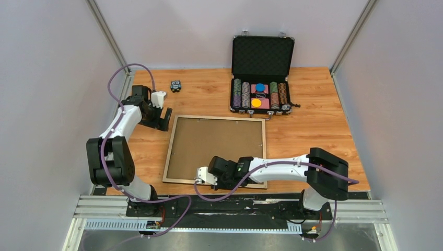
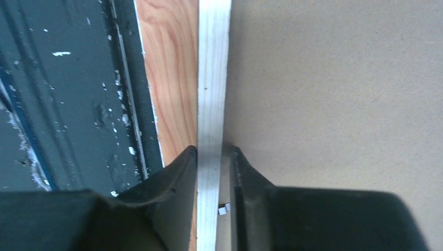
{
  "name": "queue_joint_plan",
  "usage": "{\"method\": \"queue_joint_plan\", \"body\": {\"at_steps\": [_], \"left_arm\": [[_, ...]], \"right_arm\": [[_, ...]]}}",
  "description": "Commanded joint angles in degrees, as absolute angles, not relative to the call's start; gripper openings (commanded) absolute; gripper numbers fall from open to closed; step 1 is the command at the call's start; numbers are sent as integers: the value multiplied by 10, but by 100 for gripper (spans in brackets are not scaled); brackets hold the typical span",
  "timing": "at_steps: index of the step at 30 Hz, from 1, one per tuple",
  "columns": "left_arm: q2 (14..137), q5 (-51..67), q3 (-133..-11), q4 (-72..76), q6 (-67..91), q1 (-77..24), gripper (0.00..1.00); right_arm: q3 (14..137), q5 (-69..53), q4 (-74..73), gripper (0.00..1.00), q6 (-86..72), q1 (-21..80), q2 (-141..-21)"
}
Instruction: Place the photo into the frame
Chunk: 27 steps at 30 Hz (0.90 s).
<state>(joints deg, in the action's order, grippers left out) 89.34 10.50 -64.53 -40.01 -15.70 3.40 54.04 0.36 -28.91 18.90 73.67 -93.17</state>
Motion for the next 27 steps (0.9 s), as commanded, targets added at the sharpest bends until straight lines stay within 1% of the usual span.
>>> {"method": "queue_joint_plan", "body": {"at_steps": [1,5,14,22,27], "left_arm": [[869,114,-663,-400,-155,34,100],[849,110,-652,-400,-170,35,100],[738,136,-633,-410,-233,34,100],[637,231,-691,-492,-312,33,100],[551,277,-697,-536,-372,33,100]], "right_arm": [[554,9,-283,17,178,736,-951],[567,-18,-294,1,177,734,-944],[678,-113,-391,0,171,700,-921],[795,-189,-481,0,163,661,-915],[863,-240,-531,0,161,611,-909]]}}
